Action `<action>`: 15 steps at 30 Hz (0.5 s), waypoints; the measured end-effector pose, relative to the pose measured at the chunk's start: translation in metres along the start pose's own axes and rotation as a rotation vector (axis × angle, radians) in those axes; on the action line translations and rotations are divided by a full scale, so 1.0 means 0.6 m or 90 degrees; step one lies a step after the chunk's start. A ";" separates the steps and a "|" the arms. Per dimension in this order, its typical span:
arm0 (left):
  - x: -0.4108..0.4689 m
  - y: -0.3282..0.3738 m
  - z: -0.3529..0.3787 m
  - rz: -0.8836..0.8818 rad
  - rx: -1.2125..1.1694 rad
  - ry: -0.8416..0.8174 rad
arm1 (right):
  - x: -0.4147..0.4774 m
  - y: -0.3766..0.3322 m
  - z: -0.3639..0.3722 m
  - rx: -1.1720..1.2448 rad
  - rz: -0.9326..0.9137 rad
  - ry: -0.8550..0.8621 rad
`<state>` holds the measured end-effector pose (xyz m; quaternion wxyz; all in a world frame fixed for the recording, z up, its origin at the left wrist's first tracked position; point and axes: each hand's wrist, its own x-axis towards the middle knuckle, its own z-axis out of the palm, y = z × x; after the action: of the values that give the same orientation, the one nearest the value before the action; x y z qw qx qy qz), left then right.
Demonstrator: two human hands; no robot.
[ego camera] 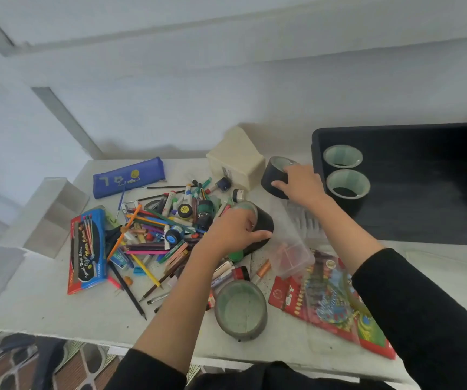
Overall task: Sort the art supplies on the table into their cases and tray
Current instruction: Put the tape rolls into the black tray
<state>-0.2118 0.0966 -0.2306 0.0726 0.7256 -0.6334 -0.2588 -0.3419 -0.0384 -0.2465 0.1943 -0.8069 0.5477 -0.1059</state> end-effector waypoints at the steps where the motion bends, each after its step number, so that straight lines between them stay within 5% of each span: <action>1: 0.004 -0.001 0.008 0.001 0.050 0.003 | -0.001 -0.003 0.001 0.011 0.004 0.006; 8: 0.010 -0.012 -0.013 -0.015 -0.034 0.067 | -0.032 -0.006 -0.005 0.092 -0.042 0.093; 15: 0.026 0.015 -0.082 0.010 -0.371 0.263 | -0.045 0.020 -0.050 0.112 -0.068 0.214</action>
<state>-0.1959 0.0692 -0.1886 0.4053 0.7065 -0.5105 -0.2755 -0.3739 -0.0232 -0.2238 0.1642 -0.7855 0.5175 -0.2970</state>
